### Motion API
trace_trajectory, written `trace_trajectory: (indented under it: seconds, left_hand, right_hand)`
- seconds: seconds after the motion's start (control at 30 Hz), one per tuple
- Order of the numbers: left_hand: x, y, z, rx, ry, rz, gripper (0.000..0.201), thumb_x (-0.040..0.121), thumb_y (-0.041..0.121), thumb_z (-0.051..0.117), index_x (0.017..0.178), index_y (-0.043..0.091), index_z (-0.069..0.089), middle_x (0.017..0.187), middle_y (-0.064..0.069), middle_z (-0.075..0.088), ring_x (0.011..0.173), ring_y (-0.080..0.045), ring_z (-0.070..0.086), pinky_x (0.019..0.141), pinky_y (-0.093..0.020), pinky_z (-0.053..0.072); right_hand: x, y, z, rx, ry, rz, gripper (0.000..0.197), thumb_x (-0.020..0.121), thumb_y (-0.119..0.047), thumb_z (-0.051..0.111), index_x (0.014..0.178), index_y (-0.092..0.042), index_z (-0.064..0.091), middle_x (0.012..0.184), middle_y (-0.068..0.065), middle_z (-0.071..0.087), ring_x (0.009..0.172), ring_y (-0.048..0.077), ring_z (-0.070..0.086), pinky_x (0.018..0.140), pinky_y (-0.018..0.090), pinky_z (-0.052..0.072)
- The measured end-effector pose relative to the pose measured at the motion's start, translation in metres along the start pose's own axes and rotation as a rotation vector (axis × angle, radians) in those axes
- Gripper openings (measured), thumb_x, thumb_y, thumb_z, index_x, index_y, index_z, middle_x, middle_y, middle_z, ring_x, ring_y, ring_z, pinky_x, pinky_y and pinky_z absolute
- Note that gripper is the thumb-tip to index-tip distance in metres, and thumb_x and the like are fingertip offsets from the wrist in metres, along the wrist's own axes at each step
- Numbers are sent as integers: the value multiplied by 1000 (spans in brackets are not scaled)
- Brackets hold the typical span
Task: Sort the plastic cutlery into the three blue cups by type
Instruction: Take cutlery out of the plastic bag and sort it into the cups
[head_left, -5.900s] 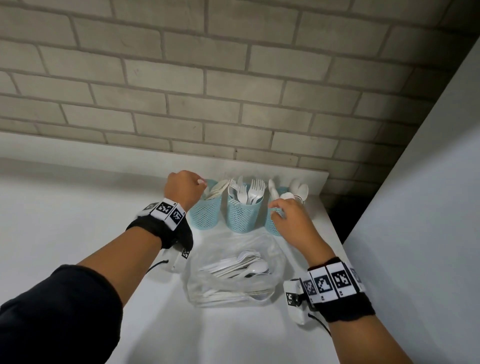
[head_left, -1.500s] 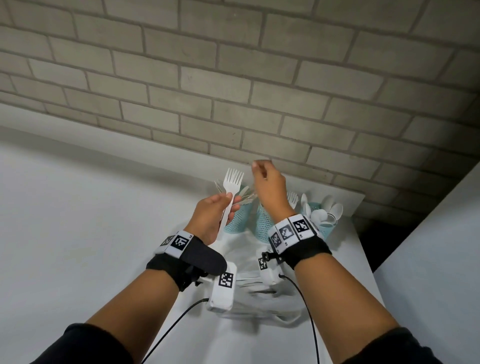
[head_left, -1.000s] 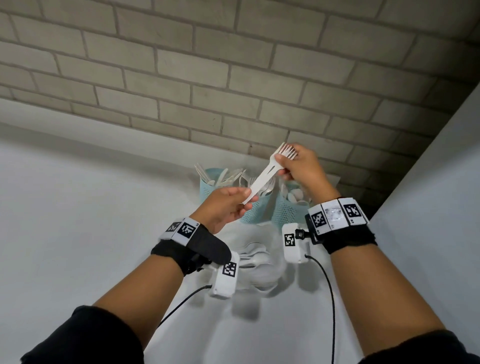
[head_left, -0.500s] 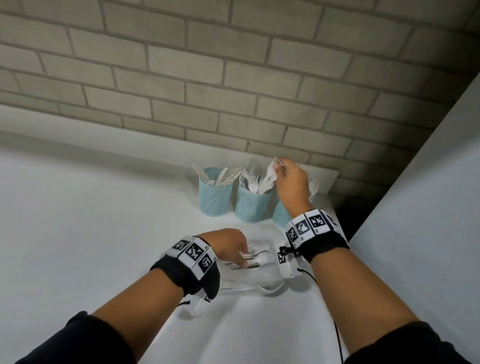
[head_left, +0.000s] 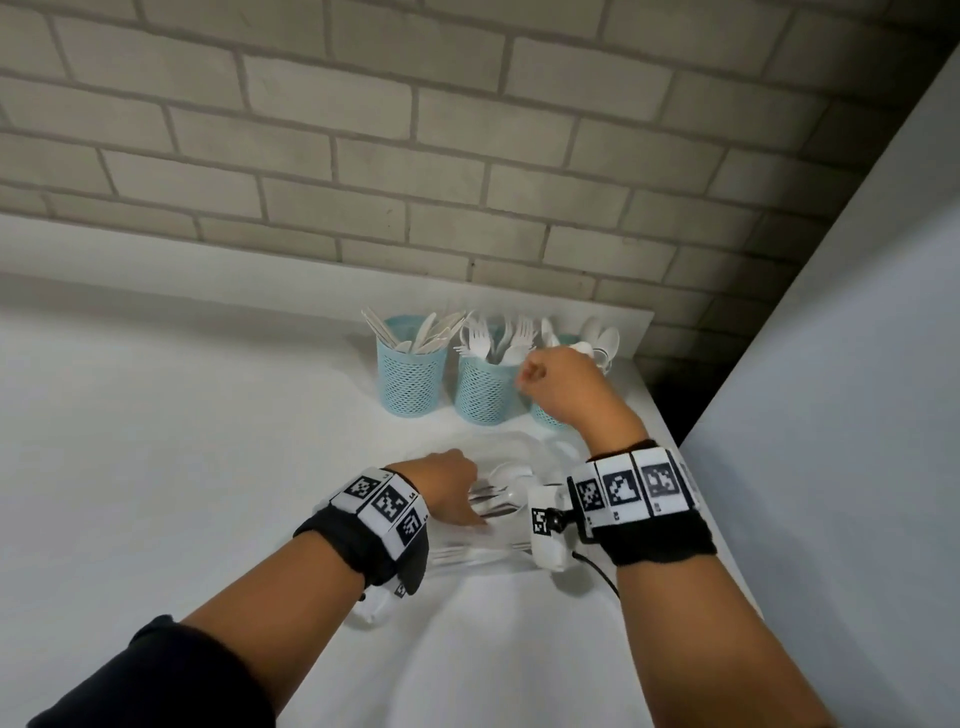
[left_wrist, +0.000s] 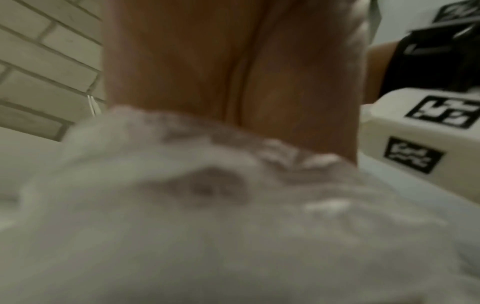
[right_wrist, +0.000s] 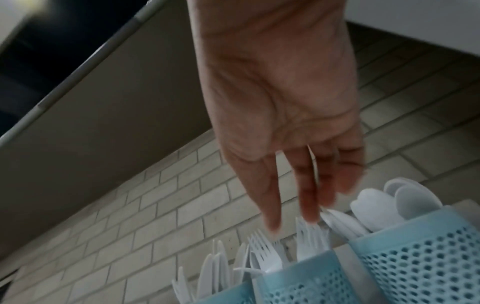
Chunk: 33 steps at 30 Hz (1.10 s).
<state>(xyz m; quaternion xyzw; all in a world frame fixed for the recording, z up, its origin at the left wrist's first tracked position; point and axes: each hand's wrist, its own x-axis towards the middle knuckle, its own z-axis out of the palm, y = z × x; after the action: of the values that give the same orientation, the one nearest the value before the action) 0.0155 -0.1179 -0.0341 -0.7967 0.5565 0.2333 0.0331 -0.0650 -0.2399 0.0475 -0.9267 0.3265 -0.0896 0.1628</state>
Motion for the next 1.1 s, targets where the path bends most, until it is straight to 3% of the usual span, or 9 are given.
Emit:
trace_trajectory:
  seconds: [0.1,0.2,0.33,0.43,0.53,0.8,0.9,1.0,1.1]
  left_hand:
    - [0,0,2,22,-1,-12,68,82,57,59,131,12,47,131,-10,47,115,-31,53,97,-39,45]
    - [-2,4,1,73,20,39,60,87,50,56,132,10,47,130,-11,50,115,-30,53,96,-36,44]
    - [-3,13,7,54,68,130,48,91,39,53,130,14,44,124,-8,58,110,-26,55,85,-30,41]
    - [-4,14,12,57,76,88,55,88,41,56,134,15,40,127,-9,52,114,-28,52,89,-34,42]
    - [-5,12,12,116,67,42,62,87,45,57,138,15,37,132,-10,45,123,-29,43,97,-40,40]
    - [-11,3,5,48,104,80,53,88,43,57,126,7,44,124,-11,55,111,-28,54,89,-33,42]
    - [-13,-4,-2,8,159,125,39,87,42,59,106,8,55,109,-9,61,97,-26,56,76,-28,39]
    - [-17,-11,-10,-91,198,119,35,86,41,62,74,12,46,76,0,50,69,-18,45,55,-26,28]
    - [-19,-17,-18,-281,176,105,31,88,40,60,70,17,50,67,9,48,59,-6,42,53,-20,29]
  right_hand:
    - [-18,5,3,-40,-355,51,18,88,-14,60,103,-14,71,111,2,67,96,17,58,79,24,41]
    - [-26,12,16,-42,-458,115,28,85,-12,64,112,-17,68,120,3,64,94,14,55,78,23,39]
    - [-31,20,36,-76,-440,177,59,81,-6,63,136,-21,47,142,2,45,124,21,47,99,32,40]
    - [-33,22,43,-111,-446,164,68,81,0,57,143,-21,36,149,2,37,132,22,40,108,35,36]
    - [-36,21,44,-121,-456,139,69,84,4,50,146,-21,31,152,3,33,134,23,38,107,35,37]
    - [-42,27,34,-71,-432,158,63,86,5,47,143,-22,38,149,6,37,126,25,46,96,33,42]
    - [-43,27,30,-6,-391,163,60,87,6,44,141,-20,41,147,8,38,118,25,50,84,30,46]
    - [-42,27,30,11,-380,163,60,87,7,42,141,-19,40,149,7,36,129,26,44,95,32,43]
    - [-40,26,30,25,-384,164,59,88,6,39,141,-19,40,151,5,34,131,25,42,102,34,40]
